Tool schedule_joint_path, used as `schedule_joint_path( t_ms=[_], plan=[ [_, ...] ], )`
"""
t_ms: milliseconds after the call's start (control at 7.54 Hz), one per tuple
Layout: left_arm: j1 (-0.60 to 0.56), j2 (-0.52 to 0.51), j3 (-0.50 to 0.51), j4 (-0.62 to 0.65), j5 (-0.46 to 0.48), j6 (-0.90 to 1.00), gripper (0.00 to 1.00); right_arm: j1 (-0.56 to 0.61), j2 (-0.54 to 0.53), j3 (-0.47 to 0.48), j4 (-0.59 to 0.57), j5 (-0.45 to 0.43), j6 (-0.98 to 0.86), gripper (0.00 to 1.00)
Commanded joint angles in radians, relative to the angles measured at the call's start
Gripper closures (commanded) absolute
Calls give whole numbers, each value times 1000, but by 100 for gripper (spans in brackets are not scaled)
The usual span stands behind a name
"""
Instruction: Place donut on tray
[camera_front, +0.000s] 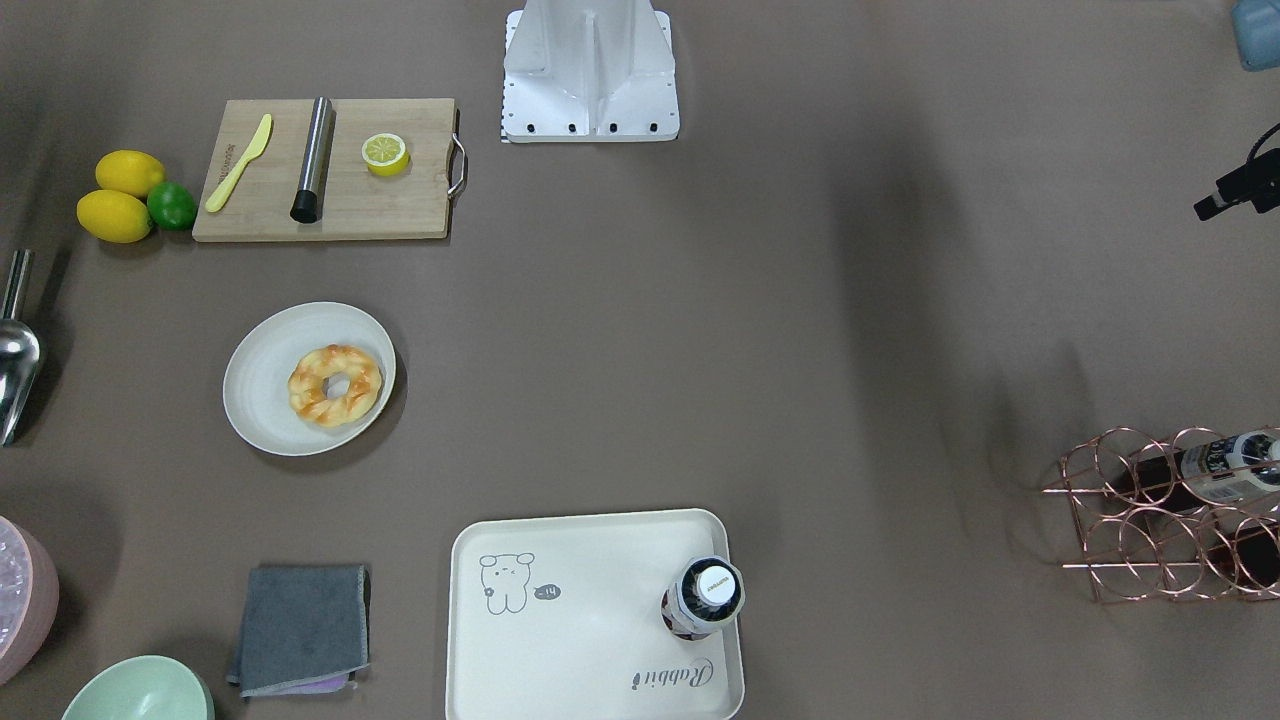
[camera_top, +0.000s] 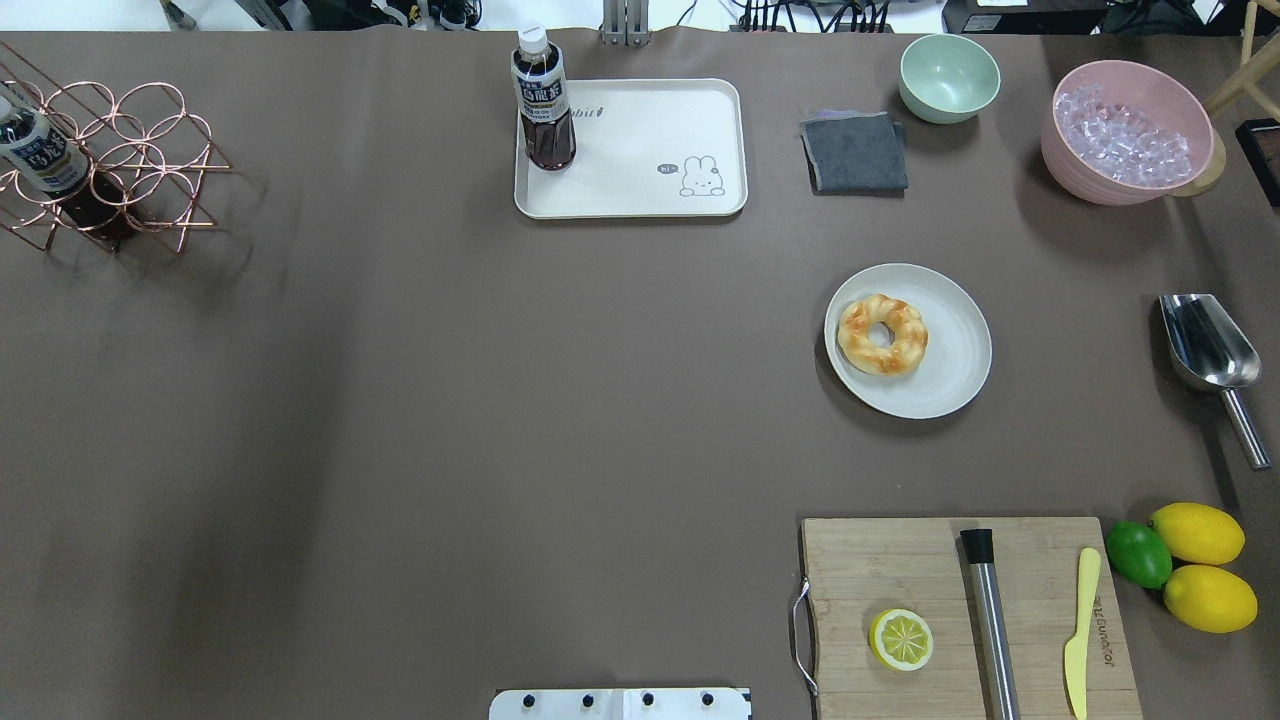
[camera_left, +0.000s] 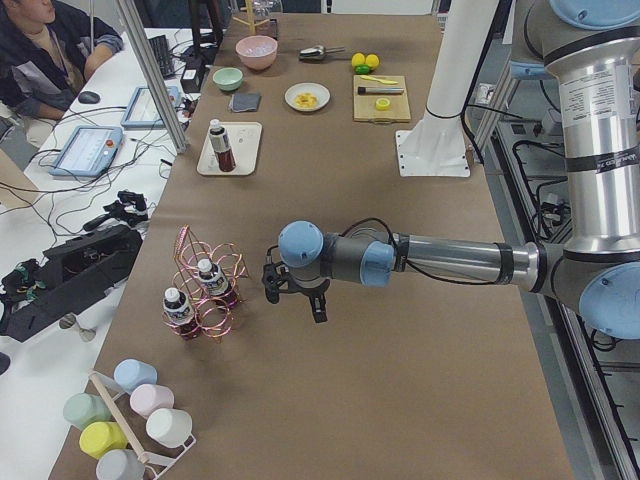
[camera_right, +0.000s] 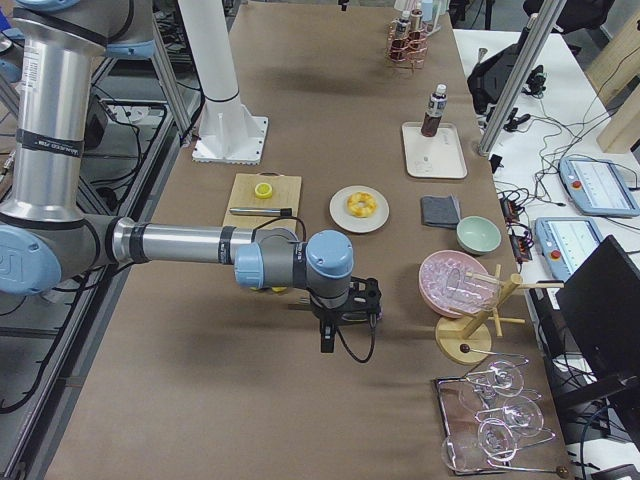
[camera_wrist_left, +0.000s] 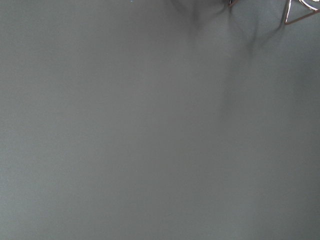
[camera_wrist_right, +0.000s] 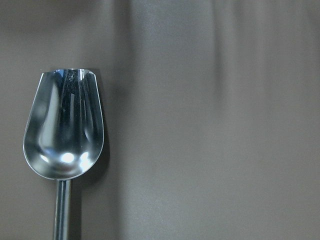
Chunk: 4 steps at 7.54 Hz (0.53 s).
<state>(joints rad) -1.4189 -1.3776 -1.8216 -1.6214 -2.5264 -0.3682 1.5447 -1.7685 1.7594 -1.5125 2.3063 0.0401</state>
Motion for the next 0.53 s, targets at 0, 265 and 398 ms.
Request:
schedule_joint_path(
  t_ms=[0,265,398],
  plan=[
    [0,0,1,-2,0,0,2,0,0,3,0,5,-2,0],
    [0,2,1,-2,0,0,2,0,1,3,2,13,-2,0],
    [0,2,-1,-3,0,0,2,0,0,3,2,10,-8,0]
  ],
)
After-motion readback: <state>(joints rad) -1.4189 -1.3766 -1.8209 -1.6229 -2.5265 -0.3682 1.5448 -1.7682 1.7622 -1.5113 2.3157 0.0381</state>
